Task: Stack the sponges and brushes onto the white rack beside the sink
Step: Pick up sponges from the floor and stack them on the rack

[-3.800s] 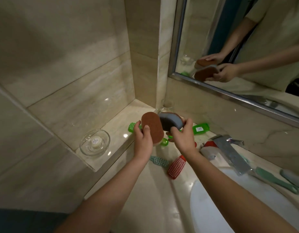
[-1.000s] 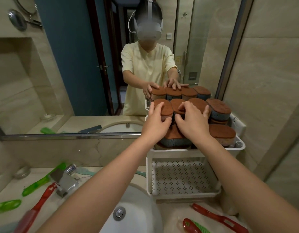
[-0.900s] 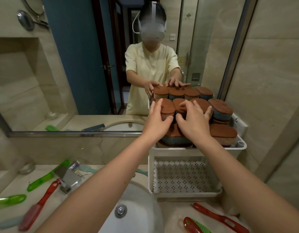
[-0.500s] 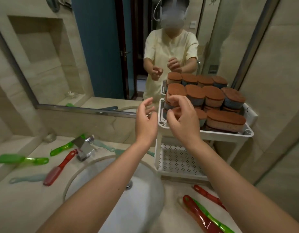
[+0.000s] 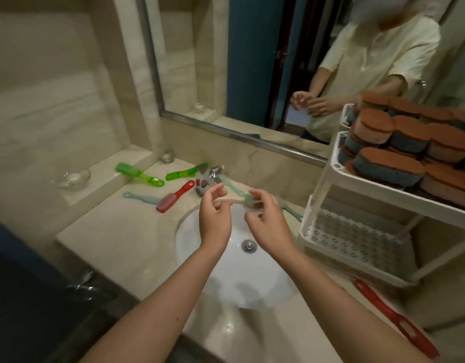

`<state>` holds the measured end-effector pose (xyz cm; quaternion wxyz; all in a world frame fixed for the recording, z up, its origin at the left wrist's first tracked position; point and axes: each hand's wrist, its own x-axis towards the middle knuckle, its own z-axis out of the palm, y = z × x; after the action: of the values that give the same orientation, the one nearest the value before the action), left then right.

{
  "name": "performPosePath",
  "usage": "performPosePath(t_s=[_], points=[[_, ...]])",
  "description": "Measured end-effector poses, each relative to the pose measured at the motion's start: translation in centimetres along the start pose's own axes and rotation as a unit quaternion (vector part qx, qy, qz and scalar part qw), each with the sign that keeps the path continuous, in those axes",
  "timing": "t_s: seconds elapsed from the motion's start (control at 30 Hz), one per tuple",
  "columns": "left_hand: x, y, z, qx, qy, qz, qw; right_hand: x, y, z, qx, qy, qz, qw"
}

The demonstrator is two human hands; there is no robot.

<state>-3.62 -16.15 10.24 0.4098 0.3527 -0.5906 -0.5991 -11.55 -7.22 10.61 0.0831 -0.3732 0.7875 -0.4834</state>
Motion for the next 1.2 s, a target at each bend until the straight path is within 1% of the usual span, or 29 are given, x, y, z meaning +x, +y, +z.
performPosePath(t_s=[0.17,0.27,0.4,0.63,0.93,1.07,1.2], points=[[-1.7,-1.4,-8.0,0.02,0.071,-0.027,0.997,-2.9,-2.2,6.3,0.008,-0.073,-0.005,0.997],[-3.7,-2.1,-13.7,0.022,0.114,-0.039,0.992,-5.6,-4.6,10.6,0.014,-0.123,-0.025,0.992],[-7.3,-2.9,-21.7,0.006,0.177,-0.055,0.983,-10.5,-8.2,16.0,0.034,-0.196,-0.048,0.979],[-14.8,-5.0,-34.8,0.03,0.275,-0.076,0.958,-19.5,-13.2,24.3,0.044,-0.296,-0.087,0.95],[-26.0,-7.2,-46.5,0.05,0.395,-0.111,0.911,-30.5,-17.1,33.3,0.032,-0.427,-0.139,0.893],[-30.0,-8.1,-50.0,0.046,0.458,-0.119,0.88,-34.3,-18.9,36.5,0.027,-0.488,-0.156,0.858],[-33.3,-9.5,-52.8,0.058,0.5,-0.14,0.853,-37.5,-20.3,39.6,0.015,-0.55,-0.174,0.817]])
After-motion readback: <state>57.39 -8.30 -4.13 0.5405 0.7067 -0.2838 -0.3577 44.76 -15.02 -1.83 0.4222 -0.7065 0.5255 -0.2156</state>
